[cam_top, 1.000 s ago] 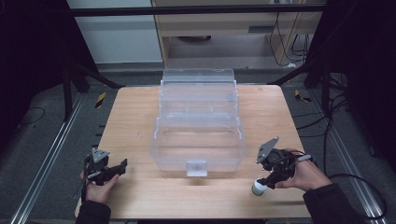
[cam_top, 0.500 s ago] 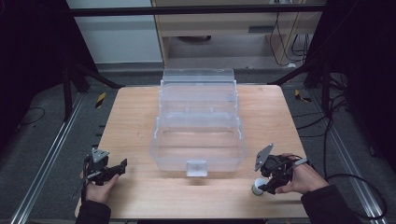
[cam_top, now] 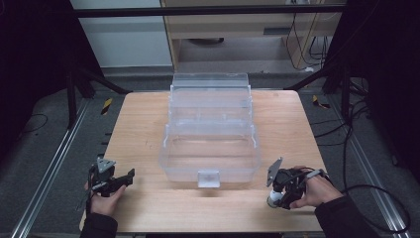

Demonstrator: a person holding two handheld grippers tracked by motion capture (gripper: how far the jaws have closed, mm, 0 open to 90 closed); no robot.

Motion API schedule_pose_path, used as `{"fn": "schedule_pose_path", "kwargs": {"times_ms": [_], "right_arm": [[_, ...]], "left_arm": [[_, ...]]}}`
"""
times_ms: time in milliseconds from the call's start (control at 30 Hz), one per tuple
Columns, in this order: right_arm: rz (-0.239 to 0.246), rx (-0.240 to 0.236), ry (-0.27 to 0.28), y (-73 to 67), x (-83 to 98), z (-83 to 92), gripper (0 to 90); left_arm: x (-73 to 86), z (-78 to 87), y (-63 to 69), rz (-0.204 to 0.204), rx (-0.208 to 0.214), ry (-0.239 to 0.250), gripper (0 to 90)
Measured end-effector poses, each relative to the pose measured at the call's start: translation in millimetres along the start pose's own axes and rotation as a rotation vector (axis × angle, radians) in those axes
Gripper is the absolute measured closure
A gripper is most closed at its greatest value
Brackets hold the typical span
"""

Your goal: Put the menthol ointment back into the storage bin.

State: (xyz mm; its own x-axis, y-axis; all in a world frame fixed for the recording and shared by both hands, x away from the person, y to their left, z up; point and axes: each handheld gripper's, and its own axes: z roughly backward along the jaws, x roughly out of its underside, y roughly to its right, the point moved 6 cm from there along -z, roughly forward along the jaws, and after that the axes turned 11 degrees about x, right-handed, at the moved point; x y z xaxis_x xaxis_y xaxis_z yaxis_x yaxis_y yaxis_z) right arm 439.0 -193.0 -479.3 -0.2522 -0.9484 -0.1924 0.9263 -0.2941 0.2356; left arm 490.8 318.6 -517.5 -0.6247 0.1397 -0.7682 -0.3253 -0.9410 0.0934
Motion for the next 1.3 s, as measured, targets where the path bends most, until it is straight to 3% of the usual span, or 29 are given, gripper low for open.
{"fn": "schedule_pose_path", "kwargs": {"times_ms": [533, 1300], "right_arm": [[0.048, -0.011, -0.031, -3.7, -2.8, -16.5, 46.7], [0.0, -0.017, -0.062, 0.7, -1.1, -10.3, 50.3]], "left_arm": [[0.2, -0.4, 0.0, 0.0, 0.002, -0.001, 22.3], [0.4, -0.9, 0.1, 0.001, 0.003, -0.004, 22.3]]}}
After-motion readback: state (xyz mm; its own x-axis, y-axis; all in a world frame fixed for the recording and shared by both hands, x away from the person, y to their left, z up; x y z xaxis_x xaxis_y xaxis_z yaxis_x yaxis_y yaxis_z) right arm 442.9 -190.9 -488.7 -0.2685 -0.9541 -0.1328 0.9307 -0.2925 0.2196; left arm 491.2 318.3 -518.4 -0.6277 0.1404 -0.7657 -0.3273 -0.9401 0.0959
